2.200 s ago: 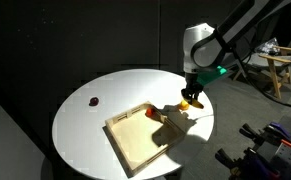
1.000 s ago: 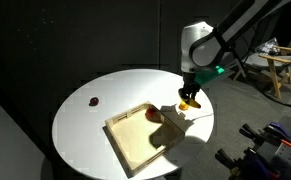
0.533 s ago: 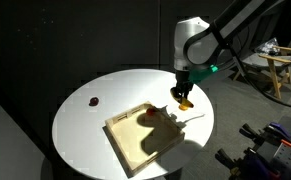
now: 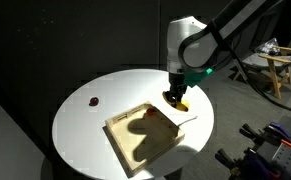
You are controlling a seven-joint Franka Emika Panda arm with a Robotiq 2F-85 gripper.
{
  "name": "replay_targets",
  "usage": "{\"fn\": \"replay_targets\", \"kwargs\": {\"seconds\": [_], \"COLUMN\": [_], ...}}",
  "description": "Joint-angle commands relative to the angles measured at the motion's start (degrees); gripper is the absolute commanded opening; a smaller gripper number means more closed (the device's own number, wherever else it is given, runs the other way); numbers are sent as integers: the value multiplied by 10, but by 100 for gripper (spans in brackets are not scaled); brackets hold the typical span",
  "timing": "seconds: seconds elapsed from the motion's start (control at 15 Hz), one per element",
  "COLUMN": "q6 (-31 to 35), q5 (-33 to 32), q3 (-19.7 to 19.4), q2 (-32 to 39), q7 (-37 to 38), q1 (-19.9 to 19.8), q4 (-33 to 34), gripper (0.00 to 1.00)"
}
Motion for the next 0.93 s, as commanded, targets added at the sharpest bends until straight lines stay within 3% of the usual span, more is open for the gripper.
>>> {"fn": "replay_targets", "kwargs": {"seconds": [0.0, 0.87], "q6": [-15, -19], "q5": [12, 10], "q3": [12, 32], "q2": [-7, 18], "q7": [-26, -18], "q1": [4, 32], "q4": [7, 35], "gripper": [13, 13]}}
